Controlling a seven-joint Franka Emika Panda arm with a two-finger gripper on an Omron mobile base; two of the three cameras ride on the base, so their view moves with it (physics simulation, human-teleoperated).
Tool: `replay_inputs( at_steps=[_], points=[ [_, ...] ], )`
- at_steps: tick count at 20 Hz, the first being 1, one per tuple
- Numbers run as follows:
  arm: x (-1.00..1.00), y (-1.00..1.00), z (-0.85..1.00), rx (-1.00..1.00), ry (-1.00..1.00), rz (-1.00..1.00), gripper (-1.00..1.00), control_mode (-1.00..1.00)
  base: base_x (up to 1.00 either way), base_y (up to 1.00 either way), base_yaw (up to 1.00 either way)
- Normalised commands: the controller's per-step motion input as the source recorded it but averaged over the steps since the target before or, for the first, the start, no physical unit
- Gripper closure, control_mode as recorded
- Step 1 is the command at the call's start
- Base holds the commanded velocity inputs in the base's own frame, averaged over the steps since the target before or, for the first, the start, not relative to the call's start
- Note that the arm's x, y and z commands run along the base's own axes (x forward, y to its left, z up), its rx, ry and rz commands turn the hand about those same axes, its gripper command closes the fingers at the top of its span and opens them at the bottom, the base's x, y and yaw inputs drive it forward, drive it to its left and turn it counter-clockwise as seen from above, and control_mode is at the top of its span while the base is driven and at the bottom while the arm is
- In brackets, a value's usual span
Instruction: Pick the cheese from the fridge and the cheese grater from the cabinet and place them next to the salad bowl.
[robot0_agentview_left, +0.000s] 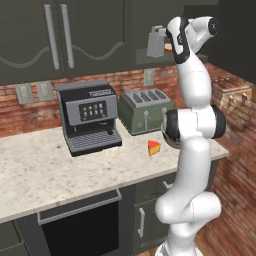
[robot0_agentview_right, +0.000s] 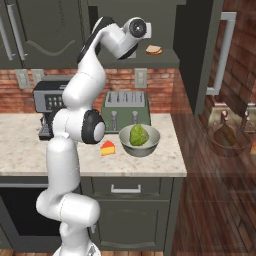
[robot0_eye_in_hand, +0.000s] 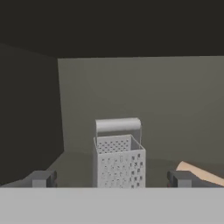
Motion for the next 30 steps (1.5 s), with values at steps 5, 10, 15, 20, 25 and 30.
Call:
replay_inputs(
  at_steps=[5,10,15,20,25,30],
  points=[
    [0.03,0.00,0.00,0.00,0.00,0.01,-1.00,-1.00,0.00,0.00,0.00],
    [0.00,0.00,0.00,0.00,0.00,0.00,-1.00,-1.00,0.00,0.00,0.00],
    [0.00,0.00,0.00,0.00,0.00,0.00,-1.00,-1.00,0.00,0.00,0.00],
    [0.00,0.00,0.00,0.00,0.00,0.00,-1.00,-1.00,0.00,0.00,0.00],
    [0.00,0.00,0.00,0.00,0.00,0.00,-1.00,-1.00,0.00,0.00,0.00],
    [0.02,0.00,0.00,0.00,0.00,0.00,-1.00,-1.00,0.00,0.00,0.00]
  ],
)
